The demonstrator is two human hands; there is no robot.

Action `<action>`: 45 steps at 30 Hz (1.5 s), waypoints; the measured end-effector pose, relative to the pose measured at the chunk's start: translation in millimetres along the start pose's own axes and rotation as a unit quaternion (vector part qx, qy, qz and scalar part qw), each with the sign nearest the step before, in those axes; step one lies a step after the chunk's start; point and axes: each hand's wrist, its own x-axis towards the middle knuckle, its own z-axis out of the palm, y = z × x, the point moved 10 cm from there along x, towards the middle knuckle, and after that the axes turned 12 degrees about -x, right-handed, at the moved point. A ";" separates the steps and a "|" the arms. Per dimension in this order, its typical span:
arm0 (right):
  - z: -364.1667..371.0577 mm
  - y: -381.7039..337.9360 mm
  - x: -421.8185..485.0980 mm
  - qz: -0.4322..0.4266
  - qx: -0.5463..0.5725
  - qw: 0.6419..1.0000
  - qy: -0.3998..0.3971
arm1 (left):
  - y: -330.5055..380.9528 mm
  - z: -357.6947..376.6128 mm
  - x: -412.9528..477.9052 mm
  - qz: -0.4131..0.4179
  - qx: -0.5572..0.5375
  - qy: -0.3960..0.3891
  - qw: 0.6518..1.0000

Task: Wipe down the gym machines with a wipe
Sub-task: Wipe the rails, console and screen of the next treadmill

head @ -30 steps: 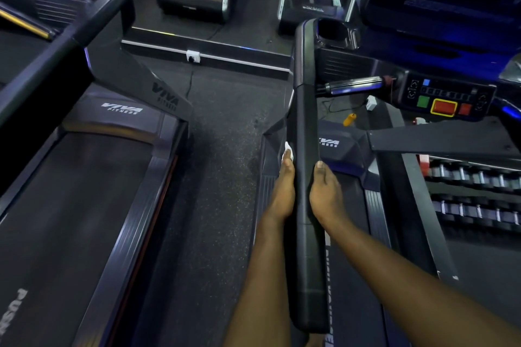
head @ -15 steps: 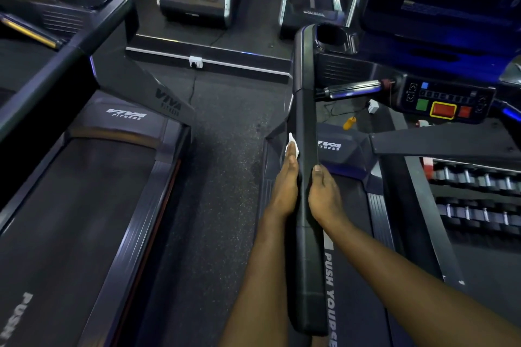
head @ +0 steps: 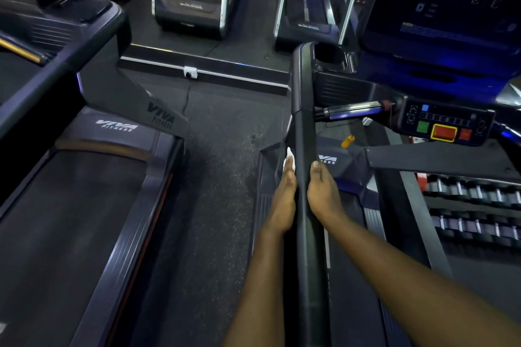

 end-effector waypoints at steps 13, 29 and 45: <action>1.2 1.9 2.4 -0.019 -0.004 1.000 0.009 | 3.4 4.2 -2.7 0.004 -0.062 -0.010 0.998; 4.8 9.8 6.3 -0.011 -0.002 1.000 0.008 | -2.2 -4.2 10.6 0.020 -0.050 0.006 0.999; 5.3 11.5 4.4 0.012 -0.006 1.000 -0.002 | -47.2 -17.2 12.1 -0.059 -0.049 0.028 0.997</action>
